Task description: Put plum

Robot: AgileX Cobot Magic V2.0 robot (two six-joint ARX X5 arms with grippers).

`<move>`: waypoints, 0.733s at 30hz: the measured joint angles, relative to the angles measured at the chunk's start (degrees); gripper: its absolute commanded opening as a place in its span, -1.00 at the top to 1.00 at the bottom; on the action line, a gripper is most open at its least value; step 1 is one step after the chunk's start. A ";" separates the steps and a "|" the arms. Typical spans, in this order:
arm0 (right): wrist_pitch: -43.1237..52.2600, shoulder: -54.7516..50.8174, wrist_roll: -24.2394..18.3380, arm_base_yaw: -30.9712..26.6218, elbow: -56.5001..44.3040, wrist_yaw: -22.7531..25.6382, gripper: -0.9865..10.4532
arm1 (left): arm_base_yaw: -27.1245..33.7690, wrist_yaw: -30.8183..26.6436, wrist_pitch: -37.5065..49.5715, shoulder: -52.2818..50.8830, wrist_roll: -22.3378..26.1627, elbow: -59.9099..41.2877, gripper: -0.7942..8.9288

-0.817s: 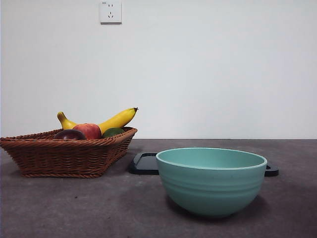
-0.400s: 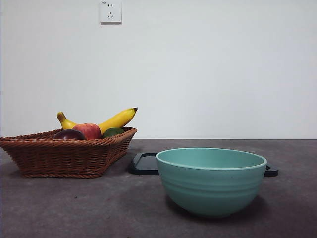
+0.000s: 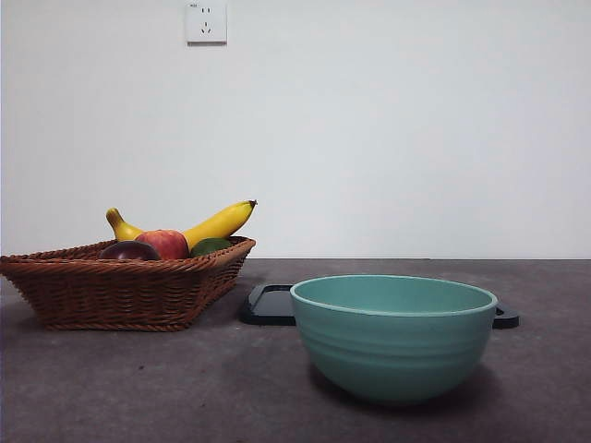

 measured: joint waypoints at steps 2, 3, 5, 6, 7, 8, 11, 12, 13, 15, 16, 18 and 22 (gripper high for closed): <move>-3.32 2.23 -1.22 0.02 3.28 -1.66 0.82 | -0.24 2.14 -1.25 1.62 1.03 2.01 0.82; -5.03 3.41 -1.77 0.17 5.03 -2.32 0.82 | -0.57 3.21 -1.66 2.36 1.33 2.99 0.82; -7.91 5.51 -2.71 0.81 7.93 -3.08 0.82 | -1.31 5.51 -2.99 3.65 1.57 4.92 0.82; -9.44 6.56 -3.04 1.38 9.33 -3.50 0.82 | -1.75 6.80 -3.76 4.31 1.79 6.01 0.82; -10.78 7.61 -3.41 1.95 10.60 -4.13 0.82 | -2.19 8.02 -4.61 4.94 2.10 7.08 0.82; -11.72 8.44 -3.58 2.45 11.54 -4.59 0.82 | -2.60 8.81 -5.51 5.44 2.51 7.96 0.82; -14.53 10.73 -4.09 4.35 14.12 -6.14 0.82 | -4.09 9.55 -9.22 6.95 4.22 10.73 0.82; -15.45 11.34 -4.24 5.05 14.75 -6.29 0.82 | -4.57 9.55 -10.56 7.34 4.94 11.50 0.82; -16.46 11.87 -4.42 5.75 15.26 -6.34 0.82 | -5.01 9.55 -11.82 7.65 5.75 12.13 0.82; -17.90 12.63 -4.92 6.91 15.65 -6.40 0.82 | -5.70 9.55 -13.88 8.24 7.21 13.14 0.82; -18.40 12.96 -5.22 7.41 15.69 -6.51 0.82 | -5.97 9.55 -14.25 8.37 7.91 13.33 0.82; -18.97 13.27 -5.57 8.22 15.69 -6.91 0.82 | -6.32 9.55 -15.02 8.59 8.98 13.40 0.82; -19.23 13.49 -6.27 9.25 15.69 -7.21 0.82 | -6.49 9.55 -15.52 9.03 10.60 13.40 0.82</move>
